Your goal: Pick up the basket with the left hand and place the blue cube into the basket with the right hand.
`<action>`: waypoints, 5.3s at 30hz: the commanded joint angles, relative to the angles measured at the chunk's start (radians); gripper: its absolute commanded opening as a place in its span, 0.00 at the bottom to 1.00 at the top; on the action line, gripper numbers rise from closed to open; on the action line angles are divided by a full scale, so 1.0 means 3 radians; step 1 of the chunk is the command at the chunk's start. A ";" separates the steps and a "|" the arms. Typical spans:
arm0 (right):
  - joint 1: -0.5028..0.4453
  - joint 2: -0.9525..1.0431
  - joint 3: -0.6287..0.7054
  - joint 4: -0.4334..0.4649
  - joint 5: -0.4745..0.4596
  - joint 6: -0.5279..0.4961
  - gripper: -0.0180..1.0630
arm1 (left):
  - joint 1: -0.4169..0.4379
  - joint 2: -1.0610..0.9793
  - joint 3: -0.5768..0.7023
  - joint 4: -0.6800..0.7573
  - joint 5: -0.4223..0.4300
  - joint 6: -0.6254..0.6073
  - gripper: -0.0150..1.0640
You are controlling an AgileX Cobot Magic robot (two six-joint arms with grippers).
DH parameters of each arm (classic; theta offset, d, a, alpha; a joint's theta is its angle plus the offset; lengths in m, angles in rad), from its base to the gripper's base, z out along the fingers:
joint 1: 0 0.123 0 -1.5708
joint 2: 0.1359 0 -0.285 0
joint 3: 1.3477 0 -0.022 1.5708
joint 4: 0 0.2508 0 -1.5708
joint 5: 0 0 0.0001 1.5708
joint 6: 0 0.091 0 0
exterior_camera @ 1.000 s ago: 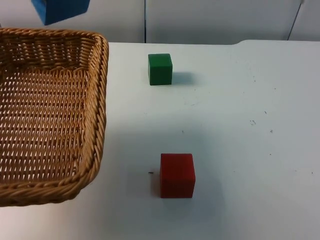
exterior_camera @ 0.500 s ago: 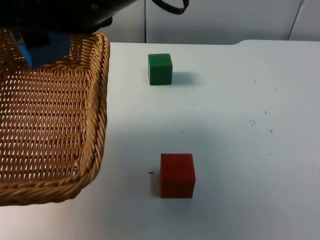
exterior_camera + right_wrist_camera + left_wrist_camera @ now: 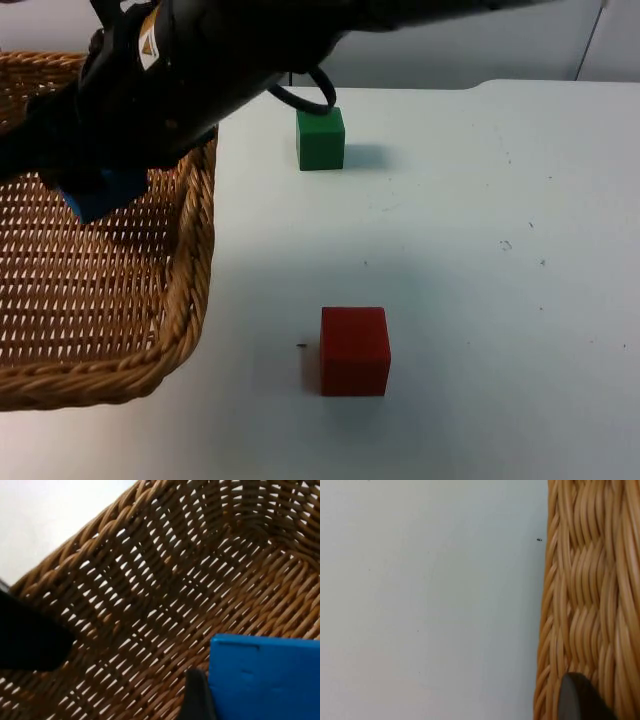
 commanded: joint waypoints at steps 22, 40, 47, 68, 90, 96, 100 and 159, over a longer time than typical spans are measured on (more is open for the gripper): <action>0.0017 0.0130 -0.0222 -0.0002 0.0165 -0.0025 0.76 | 0.0005 -0.0008 -0.0003 -0.0104 0.0099 0.0002 0.01; 0.0017 -0.1171 -0.0222 -0.0382 0.0612 -0.0342 0.73 | -0.0001 -0.0008 -0.0003 -0.0157 -0.0054 0.0011 0.01; 0.0017 -0.1729 -0.0202 -0.0367 0.0823 -0.0492 0.73 | -0.0008 0.0081 -0.0067 -0.0252 -0.0096 0.0100 0.01; 0.0017 -0.3450 0.2119 -0.0329 -0.0172 -0.0300 0.73 | -0.0298 0.1275 -0.0770 -0.0436 -0.0160 0.0361 0.01; 0.0017 -0.4683 0.2613 -0.0169 0.0371 -0.0245 0.73 | -0.0317 0.1715 -0.0868 -0.0869 -0.0687 0.0939 0.01; 0.0017 -0.4693 0.2613 -0.0169 0.0449 -0.0166 0.73 | -0.0317 0.1831 -0.0868 -0.0869 -0.0770 0.0989 0.01; 0.0017 -0.4693 0.2613 -0.0156 0.0472 -0.0166 0.73 | -0.0317 0.1885 -0.0868 -0.0869 -0.0803 0.1160 0.01; 0.0017 -0.4693 0.2613 -0.0107 0.0628 -0.0547 0.73 | -0.0309 -0.0374 -0.1060 -0.0042 -0.0466 0.0212 0.82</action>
